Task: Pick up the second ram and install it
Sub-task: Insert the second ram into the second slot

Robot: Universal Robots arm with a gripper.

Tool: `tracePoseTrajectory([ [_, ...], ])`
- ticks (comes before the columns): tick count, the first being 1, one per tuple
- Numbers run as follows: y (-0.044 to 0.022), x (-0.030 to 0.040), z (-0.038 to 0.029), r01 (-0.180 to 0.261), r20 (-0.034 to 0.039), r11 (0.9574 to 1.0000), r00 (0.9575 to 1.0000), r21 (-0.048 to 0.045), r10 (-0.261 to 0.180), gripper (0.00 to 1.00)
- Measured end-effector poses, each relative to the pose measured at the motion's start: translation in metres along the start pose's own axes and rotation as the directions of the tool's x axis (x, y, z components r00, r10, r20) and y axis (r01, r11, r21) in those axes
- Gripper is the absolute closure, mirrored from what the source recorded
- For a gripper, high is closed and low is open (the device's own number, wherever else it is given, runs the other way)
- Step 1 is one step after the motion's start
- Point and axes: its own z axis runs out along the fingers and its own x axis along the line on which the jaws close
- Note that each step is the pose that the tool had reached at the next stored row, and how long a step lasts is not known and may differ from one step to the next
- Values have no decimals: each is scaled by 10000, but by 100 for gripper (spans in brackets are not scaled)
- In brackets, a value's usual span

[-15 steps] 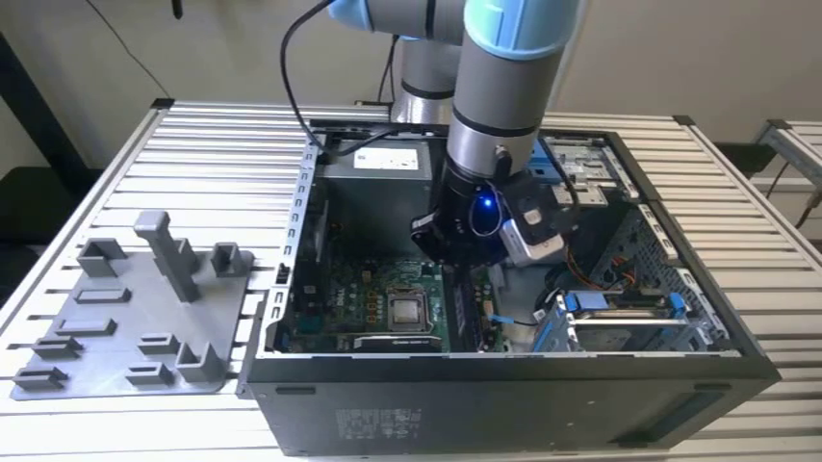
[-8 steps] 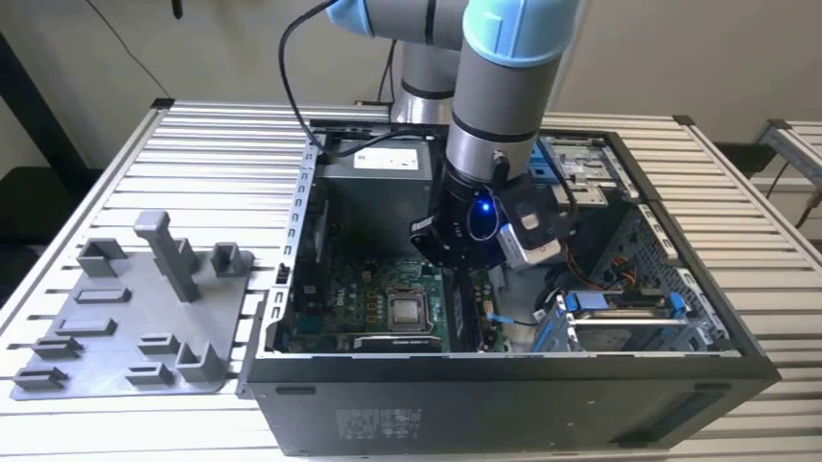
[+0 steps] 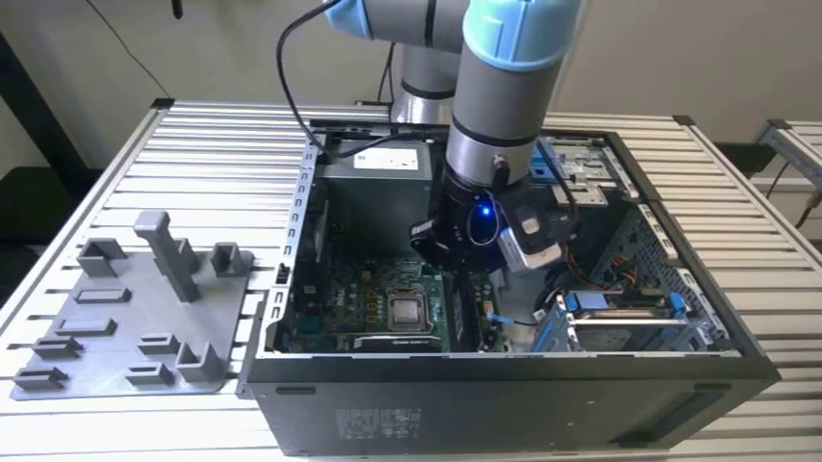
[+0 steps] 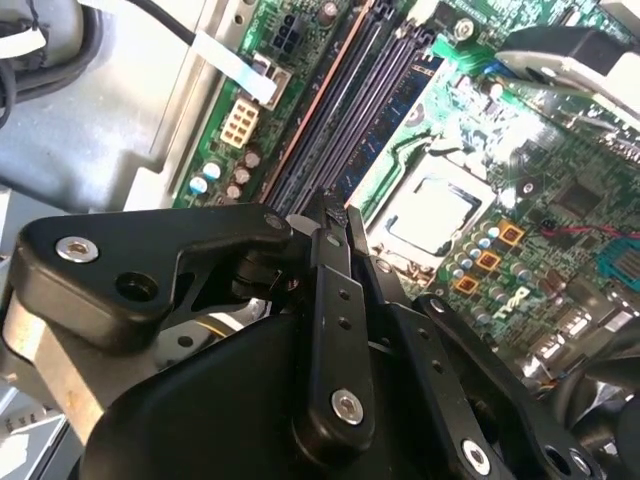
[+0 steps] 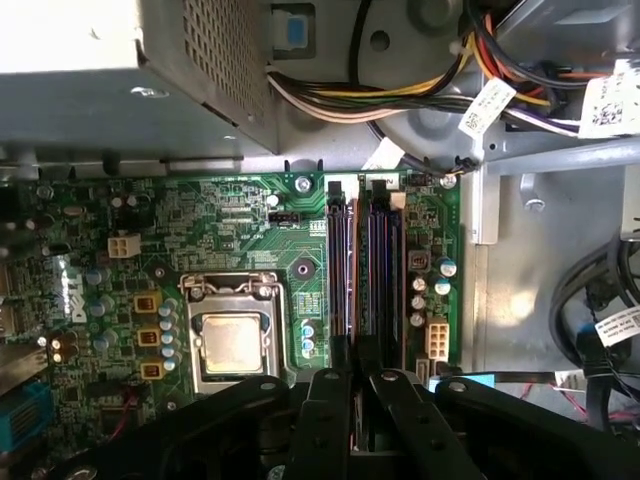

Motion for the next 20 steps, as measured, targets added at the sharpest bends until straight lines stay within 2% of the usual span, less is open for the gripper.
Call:
tracePoseTrajectory([
  [20, -41, -3, 68, 1, 0, 10000, 10000, -2, -1, 86],
])
